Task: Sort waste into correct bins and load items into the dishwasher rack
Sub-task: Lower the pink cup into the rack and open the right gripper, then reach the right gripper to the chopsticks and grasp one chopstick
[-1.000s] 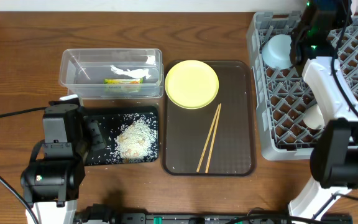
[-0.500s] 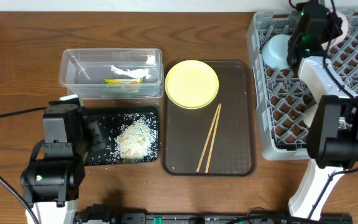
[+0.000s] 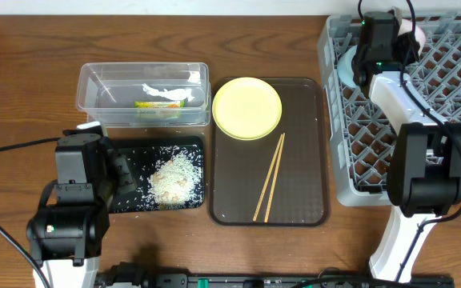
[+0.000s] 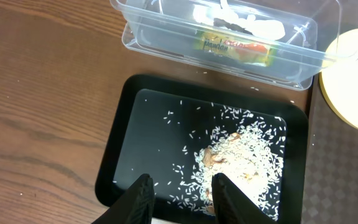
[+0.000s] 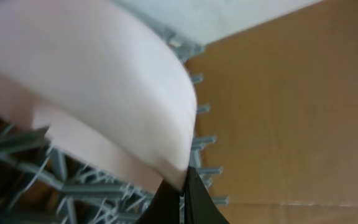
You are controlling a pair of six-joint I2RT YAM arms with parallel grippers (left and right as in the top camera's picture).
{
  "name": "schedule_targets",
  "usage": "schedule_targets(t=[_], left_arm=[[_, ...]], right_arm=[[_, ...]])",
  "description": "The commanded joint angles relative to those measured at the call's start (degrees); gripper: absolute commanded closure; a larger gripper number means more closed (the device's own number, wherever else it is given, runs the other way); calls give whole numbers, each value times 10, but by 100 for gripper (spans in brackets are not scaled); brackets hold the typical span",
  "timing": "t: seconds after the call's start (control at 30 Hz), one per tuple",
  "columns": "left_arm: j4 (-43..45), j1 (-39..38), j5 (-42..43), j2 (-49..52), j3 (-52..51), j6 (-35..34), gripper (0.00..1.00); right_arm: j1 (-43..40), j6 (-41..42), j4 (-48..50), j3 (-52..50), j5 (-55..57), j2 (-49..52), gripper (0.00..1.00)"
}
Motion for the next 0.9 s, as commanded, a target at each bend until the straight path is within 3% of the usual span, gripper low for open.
schedule_targets(t=[0.0, 0.1, 0.23, 0.33, 0.57, 0.63, 0.87], left_arm=[[-1, -2, -5, 0, -2, -9, 65], [-1, -2, -5, 0, -2, -9, 65], [0, -2, -5, 0, -2, -9, 64], [-1, -2, -5, 0, -2, -9, 60], [-1, -2, -5, 0, -2, -9, 57], [-1, -2, -5, 0, -2, -9, 57], [-1, -2, -5, 0, -2, -9, 56]], right_arm=[[7, 120, -42, -2, -9, -7, 99], [7, 184, -104, -2, -25, -37, 94], [5, 202, -207, -2, -139, -99, 61], [8, 212, -276, -2, -240, -146, 50], [38, 341, -430, -2, -640, -223, 52], [55, 374, -471, -2, -709, -223, 52], [155, 397, -558, -51, -698, -201, 61]])
